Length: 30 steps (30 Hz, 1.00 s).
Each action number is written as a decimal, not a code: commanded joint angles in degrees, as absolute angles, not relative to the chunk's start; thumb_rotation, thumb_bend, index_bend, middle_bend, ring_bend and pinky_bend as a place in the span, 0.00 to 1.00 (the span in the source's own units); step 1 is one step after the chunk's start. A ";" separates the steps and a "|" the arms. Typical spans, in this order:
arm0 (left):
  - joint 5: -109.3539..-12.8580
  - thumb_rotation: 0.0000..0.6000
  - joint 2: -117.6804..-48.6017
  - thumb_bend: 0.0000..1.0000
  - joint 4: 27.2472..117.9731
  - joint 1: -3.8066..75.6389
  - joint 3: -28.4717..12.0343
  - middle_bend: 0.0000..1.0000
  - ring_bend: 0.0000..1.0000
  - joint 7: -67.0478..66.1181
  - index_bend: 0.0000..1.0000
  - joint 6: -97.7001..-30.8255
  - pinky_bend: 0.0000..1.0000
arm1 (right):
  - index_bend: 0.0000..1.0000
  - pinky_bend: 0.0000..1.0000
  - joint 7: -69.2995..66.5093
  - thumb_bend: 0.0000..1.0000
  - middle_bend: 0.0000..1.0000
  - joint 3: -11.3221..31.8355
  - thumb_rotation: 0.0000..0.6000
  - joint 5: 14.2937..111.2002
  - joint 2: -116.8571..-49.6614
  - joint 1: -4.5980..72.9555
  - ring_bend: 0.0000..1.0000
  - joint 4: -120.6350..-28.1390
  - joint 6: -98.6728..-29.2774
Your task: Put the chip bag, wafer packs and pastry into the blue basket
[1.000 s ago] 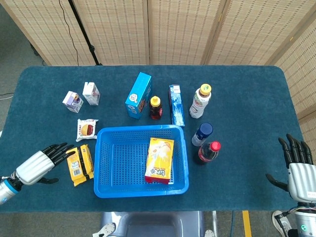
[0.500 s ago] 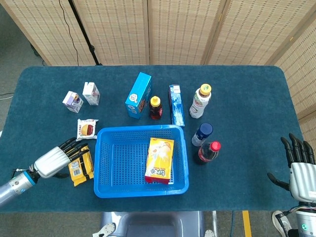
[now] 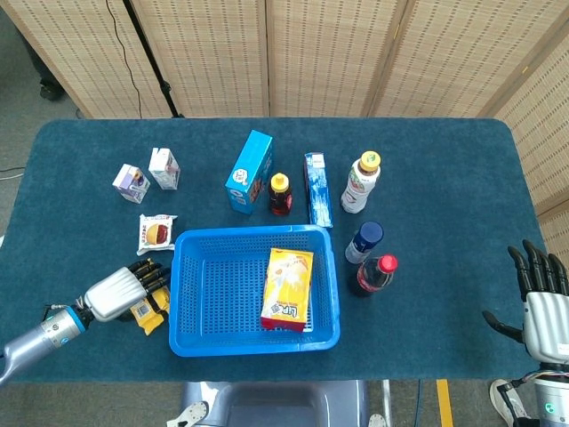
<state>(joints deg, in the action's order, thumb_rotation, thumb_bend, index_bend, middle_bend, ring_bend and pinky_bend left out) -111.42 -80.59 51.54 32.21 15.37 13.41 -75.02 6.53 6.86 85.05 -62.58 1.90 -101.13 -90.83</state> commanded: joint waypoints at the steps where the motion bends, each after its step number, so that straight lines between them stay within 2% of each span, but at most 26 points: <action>1: -111.84 1.00 -81.27 0.22 49.74 31.40 14.99 0.54 0.48 15.07 0.50 -79.38 0.50 | 0.00 0.00 6.51 0.00 0.00 6.84 1.00 85.04 -62.59 1.91 0.00 -101.14 -90.78; 3: -111.85 1.00 -81.36 0.24 48.71 30.99 14.61 0.58 0.51 16.35 0.56 -81.81 0.53 | 0.00 0.00 6.57 0.00 0.00 6.82 1.00 85.07 -62.61 1.92 0.00 -101.14 -90.76; 7: -111.80 1.00 -80.57 0.25 47.87 30.20 13.30 0.59 0.52 18.60 0.57 -88.01 0.53 | 0.00 0.00 6.70 0.00 0.00 6.69 1.00 85.36 -62.61 1.83 0.00 -101.27 -90.93; 10: -112.42 1.00 -79.01 0.25 47.97 29.67 11.67 0.59 0.52 19.64 0.57 -95.49 0.53 | 0.00 0.00 6.69 0.00 0.00 6.58 1.00 85.53 -62.55 1.77 0.00 -101.42 -90.96; 14: -113.52 1.00 -76.77 0.25 48.82 30.57 8.11 0.59 0.51 20.69 0.57 -106.07 0.53 | 0.00 0.00 6.72 0.00 0.00 6.48 1.00 85.66 -62.52 1.83 0.00 -101.57 -90.80; 17: -113.54 1.00 -75.32 0.24 51.42 32.79 5.38 0.58 0.50 21.05 0.57 -108.83 0.53 | 0.00 0.00 6.77 0.00 0.00 6.40 1.00 85.84 -62.50 1.85 0.00 -101.69 -90.76; 22: -115.78 1.00 -73.21 0.24 59.85 39.32 3.07 0.56 0.49 16.22 0.56 -102.85 0.53 | 0.00 0.00 6.95 0.00 0.00 6.22 1.00 86.03 -62.53 1.96 0.00 -101.73 -90.47; 26: -118.80 1.00 -73.92 0.24 66.05 45.27 2.61 0.54 0.47 10.33 0.54 -93.38 0.53 | 0.00 0.00 6.79 0.00 0.00 6.51 1.00 85.39 -62.50 2.07 0.00 -101.57 -90.23; 30: -119.78 1.00 -76.63 0.24 68.44 49.27 2.92 0.53 0.45 6.05 0.54 -83.98 0.53 | 0.00 0.00 6.41 0.00 0.00 6.84 1.00 84.33 -62.38 2.22 0.00 -101.25 -89.70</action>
<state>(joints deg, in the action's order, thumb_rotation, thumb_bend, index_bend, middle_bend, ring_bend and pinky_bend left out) -117.77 -74.85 64.66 44.45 3.37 11.01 -91.71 6.52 6.75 84.52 -62.42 2.18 -101.34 -89.83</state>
